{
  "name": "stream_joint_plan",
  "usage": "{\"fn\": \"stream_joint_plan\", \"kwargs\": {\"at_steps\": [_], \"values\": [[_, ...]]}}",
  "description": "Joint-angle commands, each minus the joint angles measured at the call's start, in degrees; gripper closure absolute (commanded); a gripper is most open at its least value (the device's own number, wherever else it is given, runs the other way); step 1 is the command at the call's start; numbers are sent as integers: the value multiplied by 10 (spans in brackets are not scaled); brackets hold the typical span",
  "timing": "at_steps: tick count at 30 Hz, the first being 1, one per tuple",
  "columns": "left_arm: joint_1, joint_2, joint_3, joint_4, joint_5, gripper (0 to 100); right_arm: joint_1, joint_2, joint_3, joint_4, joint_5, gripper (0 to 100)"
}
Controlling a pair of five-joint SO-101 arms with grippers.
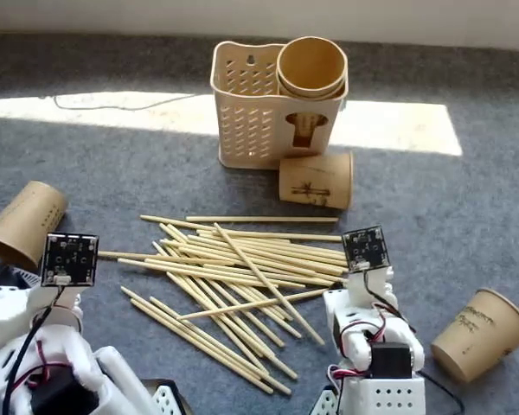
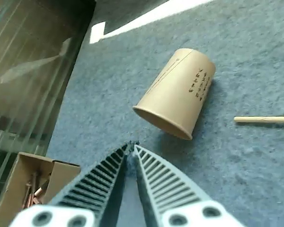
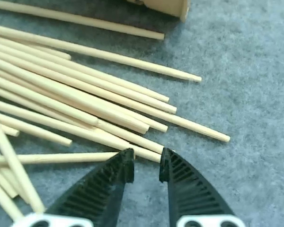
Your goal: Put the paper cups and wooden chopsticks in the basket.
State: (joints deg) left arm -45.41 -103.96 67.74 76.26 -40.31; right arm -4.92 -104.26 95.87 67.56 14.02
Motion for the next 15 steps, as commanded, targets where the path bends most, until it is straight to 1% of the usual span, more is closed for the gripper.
{"fn": "stream_joint_plan", "kwargs": {"at_steps": [1,4,10,12,14,15], "values": [[-51,-5,-27,-2,-38,949,-44,-10,68,26,8,897],[-75,-5,-27,-3,-67,923,-50,-9,68,43,6,897],[-94,-4,-27,0,-117,921,-49,-9,68,43,4,898],[-95,-4,-27,2,-127,921,-49,-9,68,42,-6,926],[-95,-4,-27,6,-127,921,-49,-9,68,41,-38,996],[-95,-4,-27,14,-127,921,-49,-9,68,40,-47,995]]}}
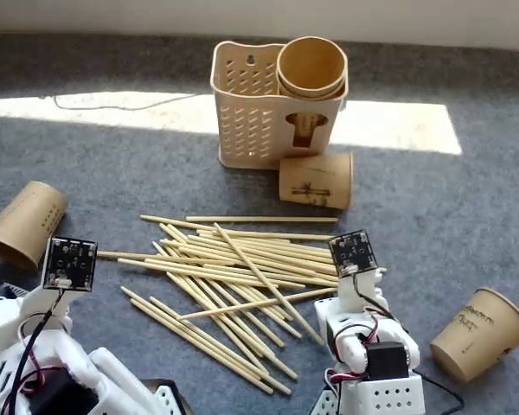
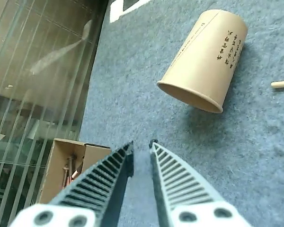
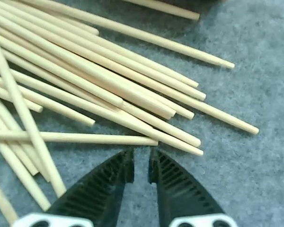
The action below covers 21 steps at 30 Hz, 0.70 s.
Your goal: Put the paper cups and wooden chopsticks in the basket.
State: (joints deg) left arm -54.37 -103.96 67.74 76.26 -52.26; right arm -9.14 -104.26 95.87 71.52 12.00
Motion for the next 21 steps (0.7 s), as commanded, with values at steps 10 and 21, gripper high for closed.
{"fn": "stream_joint_plan", "kwargs": {"at_steps": [10,21], "values": [[-1,61,-123,84,-7,922,-7,-9,68,0,-34,988],[-4,394,-259,78,-83,861,-7,-9,68,0,-35,988]]}}
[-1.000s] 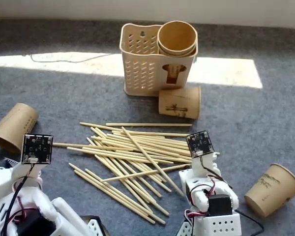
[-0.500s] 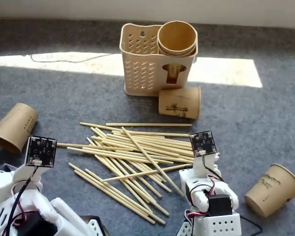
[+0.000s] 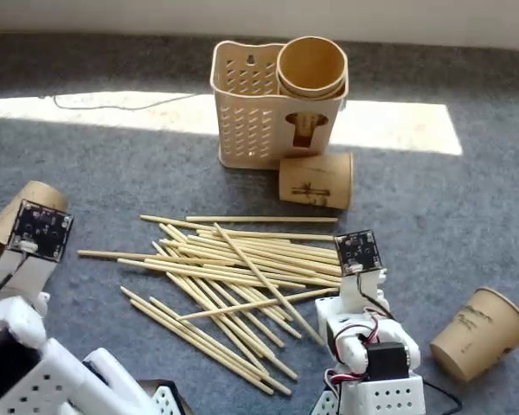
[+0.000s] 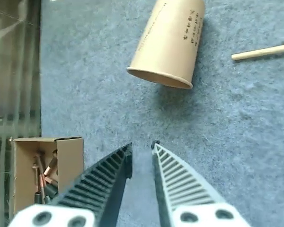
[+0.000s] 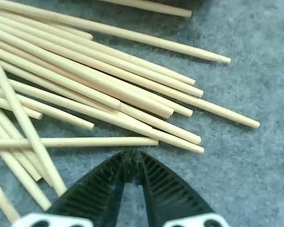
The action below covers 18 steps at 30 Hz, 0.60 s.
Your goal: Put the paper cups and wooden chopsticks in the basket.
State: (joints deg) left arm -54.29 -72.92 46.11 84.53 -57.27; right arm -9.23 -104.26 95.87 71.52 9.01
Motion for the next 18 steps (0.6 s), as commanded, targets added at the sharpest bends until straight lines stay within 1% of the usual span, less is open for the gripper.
{"fn": "stream_joint_plan", "kwargs": {"at_steps": [1,3,4,6,9,12,15,18], "values": [[-5,95,-43,-11,-42,826,-6,-9,68,0,-5,988],[-6,109,-40,-40,-55,771,-6,-9,68,0,-5,988],[-6,116,-36,-60,-59,761,-6,-9,68,0,-5,988],[-4,123,-17,-117,-62,764,-6,-9,68,0,-5,988],[-5,133,25,-209,-91,765,-6,-9,68,0,-5,988],[-5,152,59,-280,-116,765,-6,-9,68,0,-5,988],[-6,182,66,-326,-120,765,-7,-9,68,0,-5,988],[-6,224,54,-352,-120,766,-7,-9,68,0,-5,988]]}}
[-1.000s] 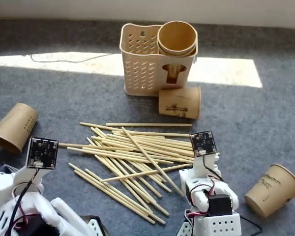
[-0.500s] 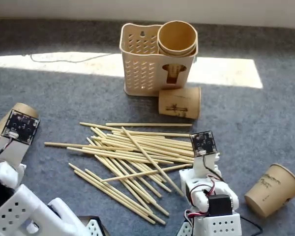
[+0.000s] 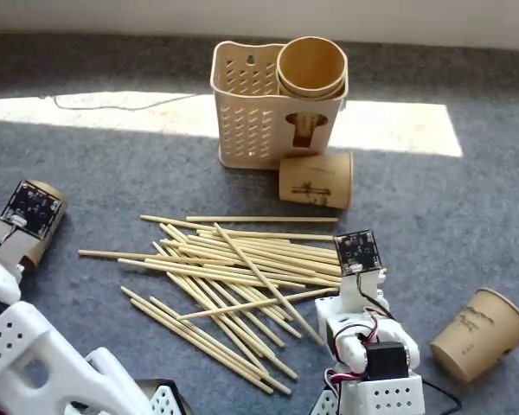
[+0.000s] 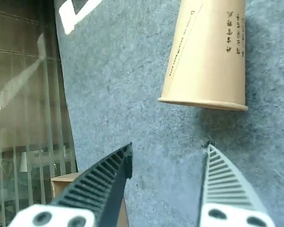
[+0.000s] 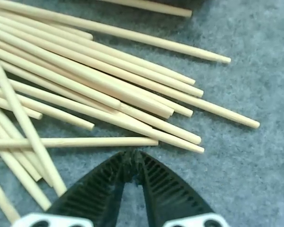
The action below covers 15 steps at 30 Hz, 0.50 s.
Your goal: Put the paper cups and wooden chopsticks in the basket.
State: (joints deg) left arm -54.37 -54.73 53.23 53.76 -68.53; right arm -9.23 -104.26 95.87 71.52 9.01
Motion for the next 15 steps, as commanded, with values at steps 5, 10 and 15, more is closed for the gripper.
{"fn": "stream_joint_plan", "kwargs": {"at_steps": [5,10,15], "values": [[-5,144,-74,-46,-44,766,-7,-9,68,0,-5,988],[1,237,-123,-47,-72,766,-7,-9,68,0,-5,988],[29,302,-166,-47,-69,766,-7,-9,68,0,-5,988]]}}
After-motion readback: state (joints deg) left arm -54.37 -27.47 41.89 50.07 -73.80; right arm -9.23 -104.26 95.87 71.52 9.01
